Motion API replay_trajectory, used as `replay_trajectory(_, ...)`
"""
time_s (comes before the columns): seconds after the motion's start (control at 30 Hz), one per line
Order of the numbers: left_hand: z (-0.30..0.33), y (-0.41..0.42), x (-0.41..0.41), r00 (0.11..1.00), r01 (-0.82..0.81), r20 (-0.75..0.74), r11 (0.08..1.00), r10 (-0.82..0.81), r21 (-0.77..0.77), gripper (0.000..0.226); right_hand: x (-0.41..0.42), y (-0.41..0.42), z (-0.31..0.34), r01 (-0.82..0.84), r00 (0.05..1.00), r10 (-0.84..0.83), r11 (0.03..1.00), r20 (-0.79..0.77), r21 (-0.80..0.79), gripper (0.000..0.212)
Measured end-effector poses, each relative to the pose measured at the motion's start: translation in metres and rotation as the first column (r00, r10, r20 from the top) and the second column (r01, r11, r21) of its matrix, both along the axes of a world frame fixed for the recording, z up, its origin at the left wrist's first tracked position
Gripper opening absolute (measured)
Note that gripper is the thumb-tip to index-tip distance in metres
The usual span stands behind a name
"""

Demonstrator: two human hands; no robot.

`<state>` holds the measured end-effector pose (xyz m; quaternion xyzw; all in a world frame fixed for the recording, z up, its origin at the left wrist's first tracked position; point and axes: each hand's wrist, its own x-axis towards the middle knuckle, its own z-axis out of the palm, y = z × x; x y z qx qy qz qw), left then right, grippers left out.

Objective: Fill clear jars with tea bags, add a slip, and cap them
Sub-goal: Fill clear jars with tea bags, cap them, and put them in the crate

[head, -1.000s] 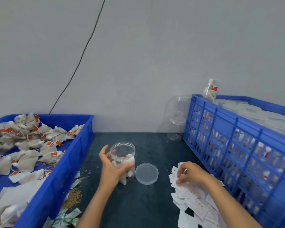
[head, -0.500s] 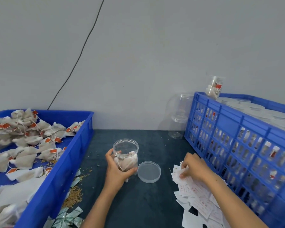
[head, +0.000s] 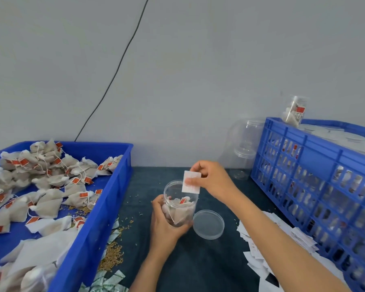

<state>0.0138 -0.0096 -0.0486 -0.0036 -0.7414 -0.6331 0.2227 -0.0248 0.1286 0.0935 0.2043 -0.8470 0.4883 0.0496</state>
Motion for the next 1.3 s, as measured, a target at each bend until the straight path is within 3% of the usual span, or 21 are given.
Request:
replay_trajectory(0.07,0.0,0.0,0.0,1.0,-0.004,-0.012,1.0,0.004,-0.002,0.089,0.0,-0.013,-0.006,0.017,0.997,-0.005,0.986,-0.071,0.164,0.021)
replay_trajectory(0.13,0.0,0.0,0.0,1.0,-0.009,-0.023,1.0,0.008,-0.016,0.088,0.001,-0.022,-0.015,0.057,0.987,0.009,0.914,-0.161,0.402,0.023)
replay_trajectory(0.2,0.0,0.0,0.0,1.0,-0.007,-0.025,1.0,0.006,-0.025,0.089,0.0,-0.025,-0.023,0.075,0.973,0.05,0.853,-0.224,0.517,0.025)
replay_trajectory(0.27,-0.001,-0.001,0.0,1.0,-0.009,-0.023,1.0,0.009,-0.014,0.09,0.0,-0.022,-0.027,0.053,0.962,0.069,0.903,-0.266,0.426,0.019)
replay_trajectory(0.33,-0.001,-0.001,0.0,0.999,-0.018,-0.026,1.0,0.018,0.004,0.09,-0.001,-0.012,-0.027,0.083,0.956,-0.036,0.985,-0.291,0.15,0.014)
replay_trajectory(0.4,-0.001,0.0,0.001,0.999,-0.026,-0.029,0.999,0.027,0.018,0.09,-0.005,0.003,-0.031,0.181,0.946,-0.2,0.979,-0.254,-0.096,0.014)
replay_trajectory(0.43,0.0,0.001,0.001,0.999,-0.025,-0.022,0.999,0.025,0.023,0.09,-0.005,0.012,-0.037,0.222,0.95,-0.243,0.967,-0.193,-0.125,0.014)
replay_trajectory(0.5,0.0,0.001,0.0,1.0,-0.021,-0.008,0.999,0.021,0.034,0.094,-0.005,0.028,-0.053,0.215,0.977,-0.214,0.976,-0.017,0.024,0.029)
replay_trajectory(0.6,-0.003,0.0,-0.002,0.999,-0.039,-0.014,0.999,0.039,0.018,0.094,0.002,0.049,-0.088,-0.026,0.965,-0.088,0.905,0.247,0.424,0.091)
replay_trajectory(0.63,-0.004,0.0,-0.003,0.999,-0.044,-0.019,0.999,0.044,0.012,0.093,0.005,0.052,-0.098,-0.077,0.963,-0.071,0.852,0.26,0.517,0.103)
replay_trajectory(0.7,-0.005,0.001,-0.003,0.998,-0.05,-0.026,0.999,0.05,0.007,0.091,0.01,0.055,-0.115,-0.04,0.982,-0.076,0.81,0.173,0.586,0.105)
replay_trajectory(0.8,-0.007,0.0,-0.006,0.999,-0.047,-0.023,0.999,0.047,0.026,0.089,0.014,0.053,-0.124,0.065,0.993,-0.106,0.862,0.053,0.503,0.097)
replay_trajectory(0.93,-0.009,-0.001,-0.007,0.998,-0.051,-0.037,0.999,0.051,-0.001,0.088,0.009,0.048,-0.102,0.058,0.996,-0.079,0.928,0.041,0.369,0.103)
replay_trajectory(1.07,-0.009,-0.001,-0.005,0.998,-0.038,-0.059,0.999,0.037,-0.027,0.092,0.0,0.045,-0.06,-0.053,0.998,0.041,0.969,0.057,0.24,0.104)
replay_trajectory(1.2,-0.009,-0.001,-0.006,0.997,-0.002,-0.079,1.0,0.0,-0.031,0.092,-0.003,0.033,-0.036,-0.165,0.976,0.167,0.986,0.137,-0.023,0.087)
replay_trajectory(1.3,-0.009,0.0,-0.007,0.995,0.031,-0.095,0.999,-0.034,-0.03,0.093,0.0,0.016,-0.033,-0.195,0.973,0.194,0.981,0.129,-0.002,0.071)
